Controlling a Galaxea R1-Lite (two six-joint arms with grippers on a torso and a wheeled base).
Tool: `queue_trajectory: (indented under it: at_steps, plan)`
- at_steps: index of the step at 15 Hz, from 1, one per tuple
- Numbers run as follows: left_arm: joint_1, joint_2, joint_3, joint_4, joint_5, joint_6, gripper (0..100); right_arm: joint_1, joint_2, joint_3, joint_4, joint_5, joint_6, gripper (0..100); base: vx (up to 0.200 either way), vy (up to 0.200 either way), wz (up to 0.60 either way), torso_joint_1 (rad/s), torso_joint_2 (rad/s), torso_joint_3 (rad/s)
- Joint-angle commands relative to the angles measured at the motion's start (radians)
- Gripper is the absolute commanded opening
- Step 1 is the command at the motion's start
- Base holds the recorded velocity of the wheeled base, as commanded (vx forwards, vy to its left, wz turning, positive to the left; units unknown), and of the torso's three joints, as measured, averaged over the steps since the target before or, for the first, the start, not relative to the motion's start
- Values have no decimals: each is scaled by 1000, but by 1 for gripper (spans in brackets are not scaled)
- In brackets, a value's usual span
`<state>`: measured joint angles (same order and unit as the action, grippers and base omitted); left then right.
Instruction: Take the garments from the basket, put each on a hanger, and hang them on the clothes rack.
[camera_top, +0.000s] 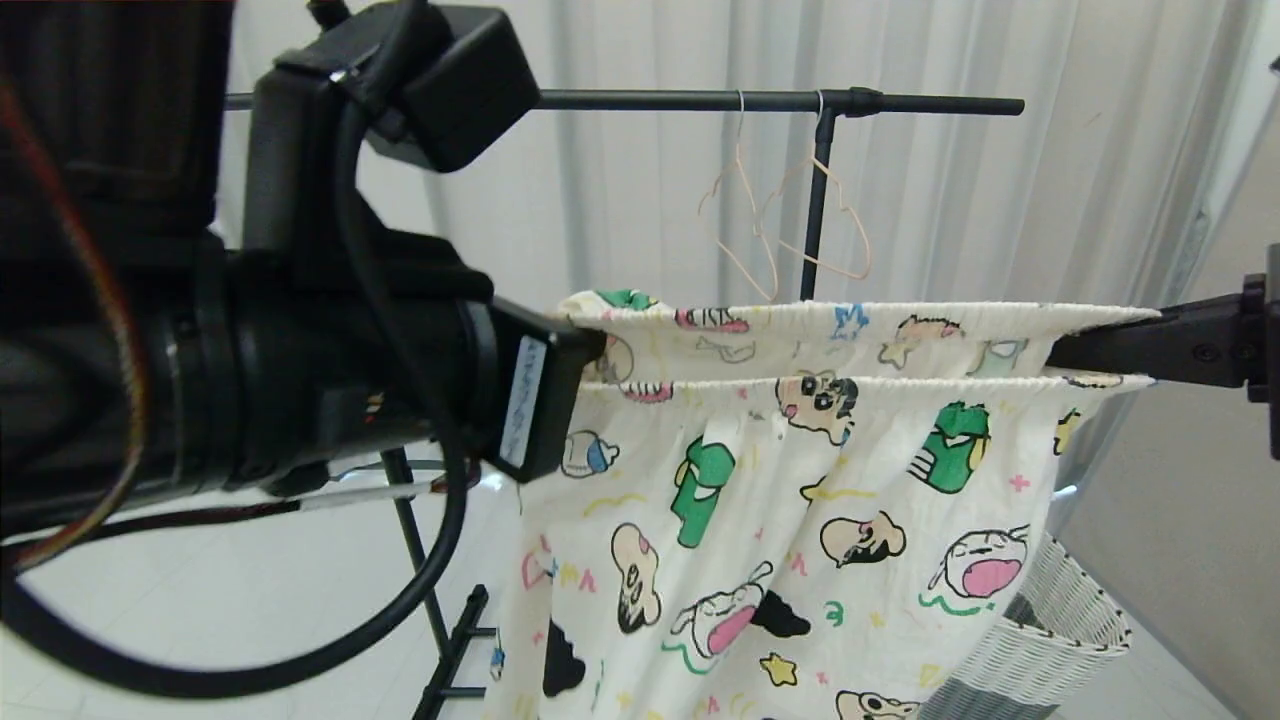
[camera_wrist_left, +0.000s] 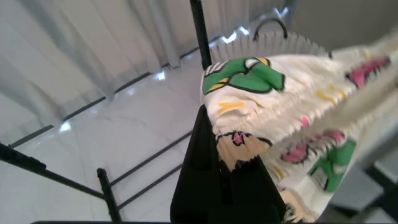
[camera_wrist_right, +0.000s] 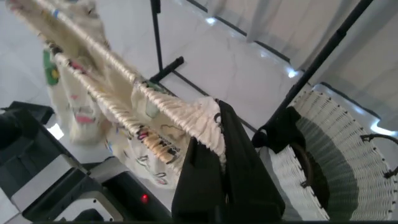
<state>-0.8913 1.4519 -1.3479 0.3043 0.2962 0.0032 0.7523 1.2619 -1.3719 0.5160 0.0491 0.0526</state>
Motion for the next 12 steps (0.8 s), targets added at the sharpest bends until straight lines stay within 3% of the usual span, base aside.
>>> queue_trajectory:
  at_steps: [1,2,3,6,9,10,12]
  plan:
    - [11,110,-73,-7,14,-12,0,2,-32,8,4,0,1,0,0,0,0,0,0,0]
    - [3,111,-68,-7,15,-14,0,7,-38,11,21,1,1,0,0,0,0,0,0,0]
    - [2,113,-68,-7,17,-15,0,15,-49,19,36,1,1,100,0,0,0,0,0,0]
    - [3,117,-59,-7,37,-15,0,35,-95,79,38,3,1,100,0,0,0,0,0,0]
    - [11,151,-27,-7,195,-15,0,35,-148,134,38,-5,1,100,0,0,0,0,0,0]
    - [17,148,-7,-7,204,-14,0,22,-159,148,41,-23,1,100,0,0,0,0,0,0]
    - [49,79,95,-2,207,-12,0,-84,-161,155,111,-138,0,100,0,0,0,0,0,0]
